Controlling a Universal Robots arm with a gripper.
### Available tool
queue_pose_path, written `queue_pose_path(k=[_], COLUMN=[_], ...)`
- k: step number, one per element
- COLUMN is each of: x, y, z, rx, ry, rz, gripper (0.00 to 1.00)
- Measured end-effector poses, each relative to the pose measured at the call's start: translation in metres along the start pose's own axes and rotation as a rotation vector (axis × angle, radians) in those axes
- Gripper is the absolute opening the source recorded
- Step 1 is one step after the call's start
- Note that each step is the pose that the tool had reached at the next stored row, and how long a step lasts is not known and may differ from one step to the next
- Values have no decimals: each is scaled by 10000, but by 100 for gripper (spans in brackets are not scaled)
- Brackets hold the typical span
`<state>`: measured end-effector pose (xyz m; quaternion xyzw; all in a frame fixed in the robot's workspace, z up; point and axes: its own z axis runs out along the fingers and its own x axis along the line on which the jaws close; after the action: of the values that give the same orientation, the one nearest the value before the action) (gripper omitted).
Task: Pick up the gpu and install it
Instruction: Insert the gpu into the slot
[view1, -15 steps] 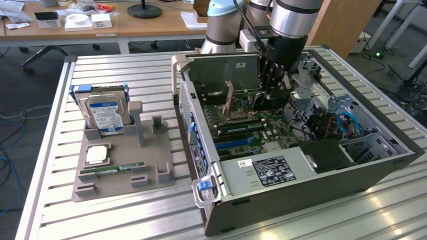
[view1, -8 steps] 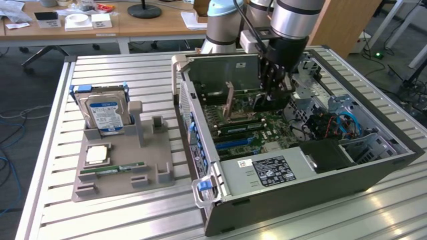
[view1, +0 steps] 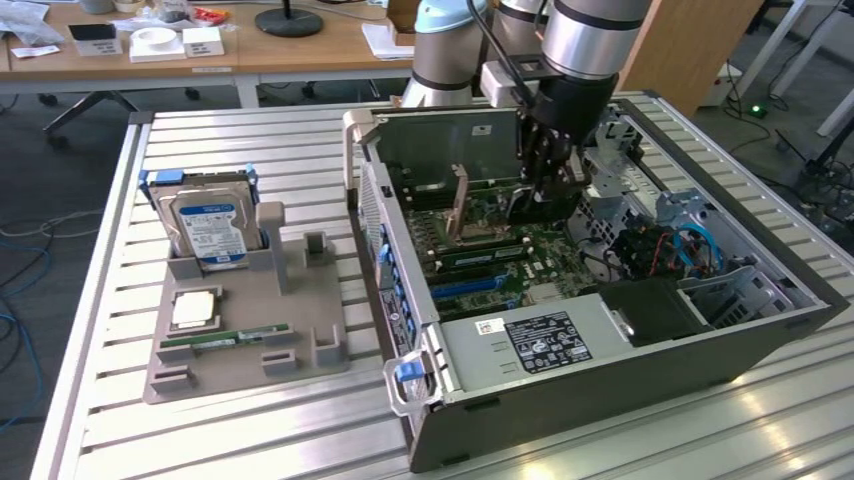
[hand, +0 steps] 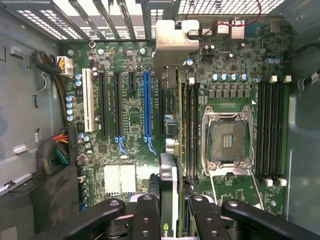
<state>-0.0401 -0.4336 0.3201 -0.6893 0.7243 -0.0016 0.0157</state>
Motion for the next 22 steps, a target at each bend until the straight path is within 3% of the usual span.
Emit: queue_pose_path(k=[22], x=[1], y=[3], z=[77], rx=[0], ry=[0], rz=[0], gripper=[27])
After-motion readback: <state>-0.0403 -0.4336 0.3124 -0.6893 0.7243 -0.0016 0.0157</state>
